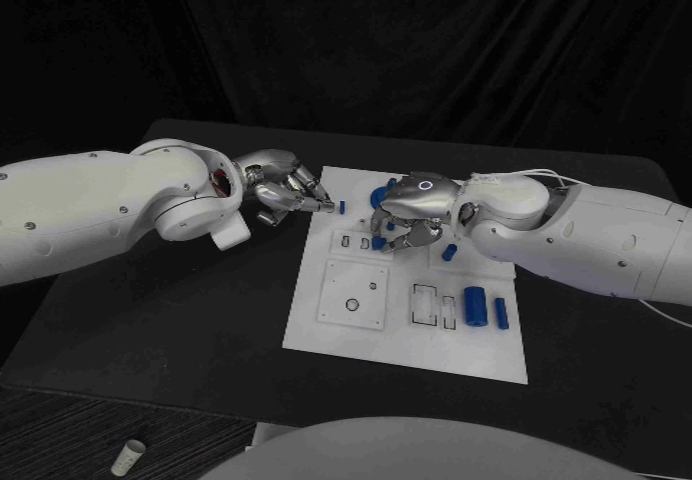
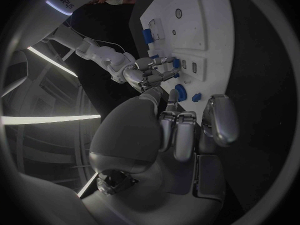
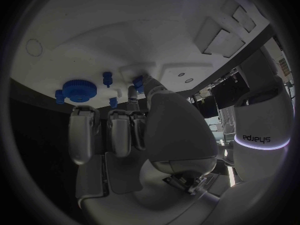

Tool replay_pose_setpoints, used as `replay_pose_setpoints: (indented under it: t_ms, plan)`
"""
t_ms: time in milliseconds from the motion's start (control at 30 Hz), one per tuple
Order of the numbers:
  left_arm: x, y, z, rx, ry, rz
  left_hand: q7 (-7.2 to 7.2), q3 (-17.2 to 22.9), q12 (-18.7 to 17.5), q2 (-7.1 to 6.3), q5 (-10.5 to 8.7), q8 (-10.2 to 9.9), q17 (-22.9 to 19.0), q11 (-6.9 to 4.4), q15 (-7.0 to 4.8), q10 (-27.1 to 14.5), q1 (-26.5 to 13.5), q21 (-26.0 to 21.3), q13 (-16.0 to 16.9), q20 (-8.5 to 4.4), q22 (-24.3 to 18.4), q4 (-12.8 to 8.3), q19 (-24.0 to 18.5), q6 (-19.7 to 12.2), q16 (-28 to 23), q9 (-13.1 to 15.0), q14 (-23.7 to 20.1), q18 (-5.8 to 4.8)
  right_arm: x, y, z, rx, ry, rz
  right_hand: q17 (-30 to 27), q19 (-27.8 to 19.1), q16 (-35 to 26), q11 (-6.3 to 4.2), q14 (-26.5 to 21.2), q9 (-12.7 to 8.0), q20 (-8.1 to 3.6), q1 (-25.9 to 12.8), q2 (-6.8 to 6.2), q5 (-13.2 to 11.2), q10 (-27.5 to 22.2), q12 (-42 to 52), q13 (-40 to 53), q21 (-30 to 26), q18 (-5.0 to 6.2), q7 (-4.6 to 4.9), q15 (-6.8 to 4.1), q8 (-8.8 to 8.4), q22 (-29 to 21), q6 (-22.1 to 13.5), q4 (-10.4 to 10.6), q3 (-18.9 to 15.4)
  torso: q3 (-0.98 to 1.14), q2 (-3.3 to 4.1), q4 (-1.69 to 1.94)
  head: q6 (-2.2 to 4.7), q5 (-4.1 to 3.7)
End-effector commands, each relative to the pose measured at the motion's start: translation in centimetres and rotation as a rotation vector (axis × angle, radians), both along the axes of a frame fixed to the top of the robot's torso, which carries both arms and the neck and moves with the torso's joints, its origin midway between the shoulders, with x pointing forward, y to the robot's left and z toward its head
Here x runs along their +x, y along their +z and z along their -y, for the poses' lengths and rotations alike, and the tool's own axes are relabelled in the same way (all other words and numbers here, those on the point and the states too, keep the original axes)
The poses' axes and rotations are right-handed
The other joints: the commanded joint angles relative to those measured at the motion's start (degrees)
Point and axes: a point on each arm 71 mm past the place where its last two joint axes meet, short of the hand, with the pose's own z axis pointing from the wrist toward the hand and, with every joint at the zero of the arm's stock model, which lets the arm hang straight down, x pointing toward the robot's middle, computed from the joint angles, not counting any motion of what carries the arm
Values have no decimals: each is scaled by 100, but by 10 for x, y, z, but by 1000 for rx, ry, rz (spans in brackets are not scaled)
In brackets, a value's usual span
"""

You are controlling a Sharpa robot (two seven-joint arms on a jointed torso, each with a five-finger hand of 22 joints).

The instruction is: Assemble the parts on the task board

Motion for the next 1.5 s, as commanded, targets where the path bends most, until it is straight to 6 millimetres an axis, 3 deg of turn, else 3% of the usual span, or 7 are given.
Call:
replay_pose_setpoints:
  t_ms: [33, 167, 267, 533, 1000, 1167, 1500]
  plan:
    - [-3, -4, 8, 0, -58, -51, 14, -28, 20, -39, -102, -33, 1493, 57, 51, 358, -26, -21, 1275, 22, 965, 28, -37, -27, -4, -71, 594, -31, -1, 4, 2, 57, -20, 68, 1015, 259, -26, 54, 465, 34, 46, -18, 11, 113, 275, 5, 980, -23, 26, 18, 46, 7, 1295, -26, -21, -24, 1, 3, 2, -1, 4]
    - [-2, -6, 14, 5, -83, -64, -43, -157, 70, -24, -512, 81, 1507, 23, 36, 381, -134, 4, 1297, 29, 969, 47, -38, 232, 13, -147, 603, -28, -4, 8, 4, 100, -18, 90, 1012, 256, -27, 57, 464, 53, 49, -8, 8, 152, 271, 1, 974, -27, 27, 23, 50, 11, 1293, -26, -28, -26, 5, 6, 4, -1, -11]
    - [-1, -8, 19, 10, -94, -71, -92, -364, 95, -23, -1069, 208, 1509, -15, 5, 393, -357, 28, 1307, 8, 972, 56, -35, 397, 15, -182, 604, -28, -7, 11, 4, 119, -16, 99, 1010, 253, -29, 59, 463, 62, 50, -1, 9, 167, 271, 2, 975, -34, 28, 25, 51, 15, 1291, -21, -32, -25, 5, 4, 9, -1, -27]
    - [7, -13, 32, 35, -109, -91, -30, -618, 35, -13, -1405, 140, 1489, 29, 30, 352, -555, -16, 1268, 12, 959, 47, -65, 140, -8, -332, 591, -24, -10, 15, 4, 146, -15, 112, 989, 239, -43, 66, 457, 78, 52, -1, 9, 181, 251, -17, 944, -60, 35, 38, 53, 25, 1282, -6, -31, -27, 13, -1, -16, -1, -21]
    - [16, -20, 45, 46, -127, -105, 40, -688, 5, 76, -914, 61, 1477, 94, 94, 318, -317, -42, 1240, 79, 950, -79, -91, -7, -19, -561, 583, -15, -17, 23, 0, 175, -4, 128, 976, 232, -51, 71, 453, 88, 54, 5, 9, 189, 248, -20, 940, -74, 39, 46, 56, 30, 1278, 2, -34, -27, -4, -17, 4, -1, -102]
    - [17, -22, 47, 54, -132, -116, 42, -695, -7, 59, -876, 61, 1467, 95, 95, 309, -282, -46, 1232, 81, 948, -104, -94, -7, -29, -580, 576, -14, -18, 25, -1, 183, 0, 132, 972, 232, -54, 73, 452, 90, 54, 6, 8, 191, 248, -20, 940, -74, 38, 48, 57, 31, 1278, 2, -35, -27, -1, -18, -8, -1, -73]
    - [19, -23, 50, 57, -144, -123, 43, -738, 3, 22, -905, 81, 1468, 98, 98, 313, -293, -52, 1237, 85, 946, -106, -100, 29, -28, -597, 577, -13, -20, 25, -5, 190, 8, 133, 976, 232, -51, 76, 454, 94, 55, 11, 7, 192, 247, -21, 939, -75, 39, 52, 59, 32, 1277, 5, -38, -27, 2, -14, 26, -1, -116]
